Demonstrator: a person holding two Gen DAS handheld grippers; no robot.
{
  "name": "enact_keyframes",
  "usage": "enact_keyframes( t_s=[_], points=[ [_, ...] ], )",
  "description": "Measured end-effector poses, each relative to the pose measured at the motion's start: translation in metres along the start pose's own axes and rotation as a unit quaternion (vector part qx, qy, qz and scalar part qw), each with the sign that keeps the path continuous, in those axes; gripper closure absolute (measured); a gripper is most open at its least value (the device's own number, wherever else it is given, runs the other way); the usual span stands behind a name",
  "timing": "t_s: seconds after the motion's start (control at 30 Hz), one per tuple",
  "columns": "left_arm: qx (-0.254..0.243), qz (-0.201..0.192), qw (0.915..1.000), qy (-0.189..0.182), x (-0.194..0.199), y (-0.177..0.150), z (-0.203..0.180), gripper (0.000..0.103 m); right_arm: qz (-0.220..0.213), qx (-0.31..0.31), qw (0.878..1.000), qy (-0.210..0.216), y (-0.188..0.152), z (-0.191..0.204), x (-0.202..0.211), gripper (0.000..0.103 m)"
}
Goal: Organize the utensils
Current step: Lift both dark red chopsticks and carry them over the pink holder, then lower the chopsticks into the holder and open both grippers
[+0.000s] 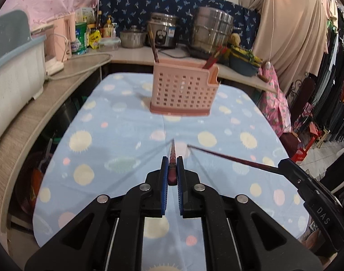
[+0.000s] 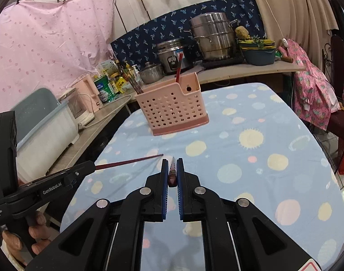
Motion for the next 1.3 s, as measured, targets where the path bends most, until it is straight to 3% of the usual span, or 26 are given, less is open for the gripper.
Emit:
enact_keyframes(
  t_s=[0.7, 1.03, 1.3],
  points=[
    [0.006, -0.067, 0.9975, -0.024, 0.012, 0.125, 0.005, 0.096, -0.065, -0.027, 0.995, 0.072, 0.125, 0.002, -0.016, 0.096],
    [0.017, -0.157, 0.9874, -0.003, 0.040, 0.215, 0.008, 0.096, -0.133, -0.019, 0.987, 0.085, 0.217, 0.011, -0.022, 0.096],
    [0.024, -0.208, 0.9777, 0.013, 0.037, 0.270, 0.005, 0.096, -0.177, -0.007, 0.981, 0.075, 0.282, 0.023, -0.042, 0.096]
  ],
)
Point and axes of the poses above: each gripper's, at about its wrist camera, not at the fingertips, and x roughly against the way its jaws point, z to its left, y to its top, the point moved 2 cm from there along -x, roughly the way its jaws point, and after that the axes turned 5 degrees about z, right-handed, at the moved point
